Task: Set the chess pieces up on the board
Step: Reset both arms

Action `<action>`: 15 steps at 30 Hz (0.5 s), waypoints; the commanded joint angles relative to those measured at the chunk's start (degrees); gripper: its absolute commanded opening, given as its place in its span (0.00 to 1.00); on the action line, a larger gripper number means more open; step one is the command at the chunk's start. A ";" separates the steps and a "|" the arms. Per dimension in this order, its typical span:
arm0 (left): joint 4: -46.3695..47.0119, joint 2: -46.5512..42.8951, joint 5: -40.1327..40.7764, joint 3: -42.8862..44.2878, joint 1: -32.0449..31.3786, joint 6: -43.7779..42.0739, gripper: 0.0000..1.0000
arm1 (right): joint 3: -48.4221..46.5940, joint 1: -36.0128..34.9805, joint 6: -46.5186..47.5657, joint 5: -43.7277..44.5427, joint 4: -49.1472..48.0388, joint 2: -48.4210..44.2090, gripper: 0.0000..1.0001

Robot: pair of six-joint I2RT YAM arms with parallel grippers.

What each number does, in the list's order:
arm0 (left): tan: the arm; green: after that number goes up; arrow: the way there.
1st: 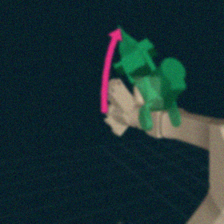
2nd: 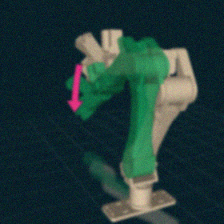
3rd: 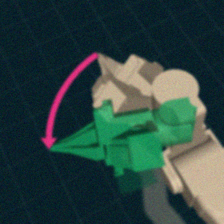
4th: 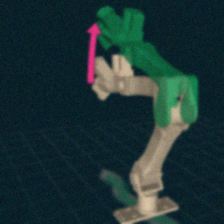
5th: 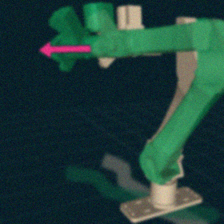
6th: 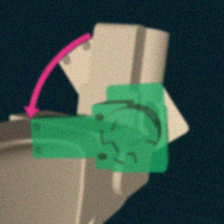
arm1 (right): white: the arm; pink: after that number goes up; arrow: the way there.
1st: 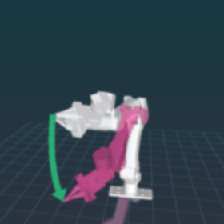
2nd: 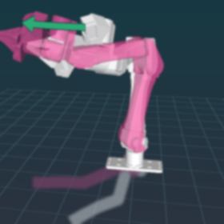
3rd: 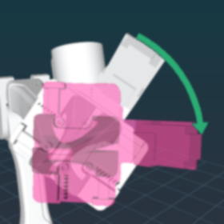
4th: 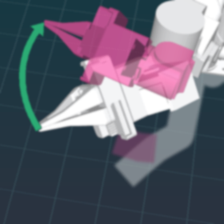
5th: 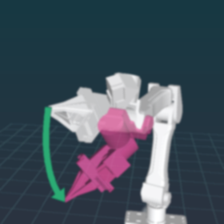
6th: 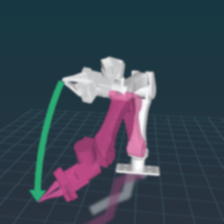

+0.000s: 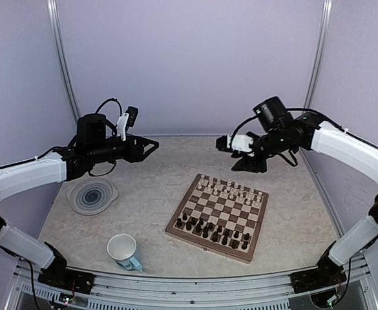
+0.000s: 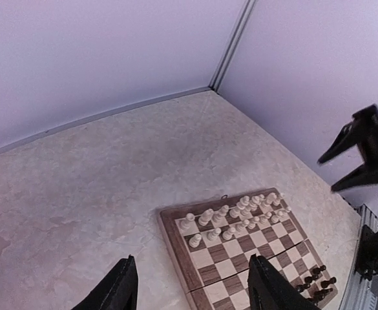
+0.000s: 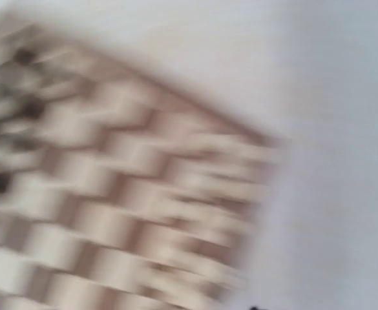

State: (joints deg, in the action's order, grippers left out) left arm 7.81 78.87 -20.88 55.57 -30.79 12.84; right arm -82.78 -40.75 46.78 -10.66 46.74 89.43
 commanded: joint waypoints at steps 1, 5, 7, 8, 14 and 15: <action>-4.65 -2.23 10.88 3.99 0.02 -4.19 0.60 | 6.85 10.89 -7.98 -6.79 -15.93 -12.94 0.51; -8.86 -1.62 18.17 7.49 0.02 -4.05 0.98 | 15.39 17.61 -18.21 1.42 -27.59 -18.65 0.99; -10.27 -1.70 21.50 8.74 0.02 -4.21 0.99 | 19.58 18.94 -21.60 7.36 -34.00 -20.70 0.99; -10.63 -1.90 23.76 9.24 -0.05 -4.30 0.99 | 22.02 19.41 -23.30 9.73 -37.01 -21.79 0.99; -9.89 -3.64 30.20 8.01 -0.06 -4.18 0.99 | 28.08 21.65 -30.40 12.08 -42.34 -25.46 0.99; -9.47 -4.03 30.51 7.57 -0.06 -4.53 0.99 | 28.33 22.13 -30.82 10.91 -42.30 -25.83 0.99</action>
State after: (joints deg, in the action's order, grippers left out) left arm -1.37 77.01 4.01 63.66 -30.79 9.74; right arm -55.59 -20.40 22.44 -0.12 11.20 66.74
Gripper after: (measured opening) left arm 0.988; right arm 0.991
